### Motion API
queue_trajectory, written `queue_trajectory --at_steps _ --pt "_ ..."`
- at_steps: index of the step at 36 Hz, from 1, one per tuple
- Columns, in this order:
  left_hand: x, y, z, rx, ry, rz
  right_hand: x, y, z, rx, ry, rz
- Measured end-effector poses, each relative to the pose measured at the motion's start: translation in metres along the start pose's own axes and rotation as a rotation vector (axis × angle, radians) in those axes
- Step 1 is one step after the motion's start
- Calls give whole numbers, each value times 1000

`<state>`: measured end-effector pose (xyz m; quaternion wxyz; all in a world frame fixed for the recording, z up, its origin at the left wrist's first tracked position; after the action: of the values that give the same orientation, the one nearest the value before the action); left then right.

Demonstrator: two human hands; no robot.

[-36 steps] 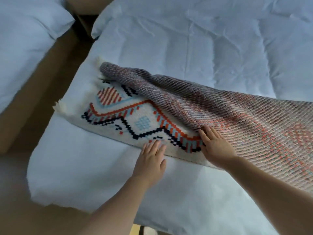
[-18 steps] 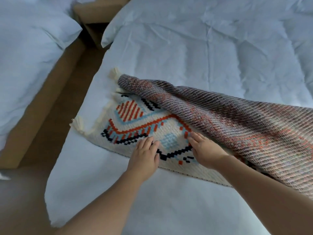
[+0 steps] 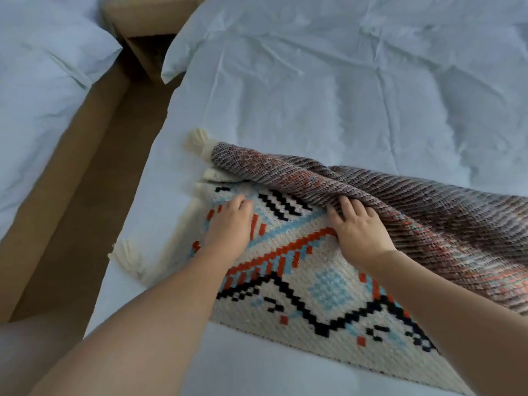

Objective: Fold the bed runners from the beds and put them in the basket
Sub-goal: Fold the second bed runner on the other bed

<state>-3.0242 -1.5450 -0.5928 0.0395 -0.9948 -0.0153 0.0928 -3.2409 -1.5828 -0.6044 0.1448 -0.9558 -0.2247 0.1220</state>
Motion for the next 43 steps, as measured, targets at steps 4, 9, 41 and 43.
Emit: queue_trajectory --at_steps 4,9,41,43 --pt "25 44 -4 -48 12 42 2 9 -6 6 15 70" --pt "33 90 -3 -49 100 119 -7 19 -14 -83 118 176" --pt "-46 87 -71 65 293 452 -7 -6 -50 -44 185 126" --pt "-45 80 -71 32 256 466 -9 -8 -51 -43 169 151"
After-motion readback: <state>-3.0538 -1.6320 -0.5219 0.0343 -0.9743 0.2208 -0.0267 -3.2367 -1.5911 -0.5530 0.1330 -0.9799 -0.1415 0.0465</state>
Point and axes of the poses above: each hand's wrist, its own y-axis towards the middle knuckle, its own z-axis out of the palm, x = y × z, the point moved 9 cm from there along y, towards the middle knuckle, and after that the axes turned 7 degrees about z, right-handed, at the moved point
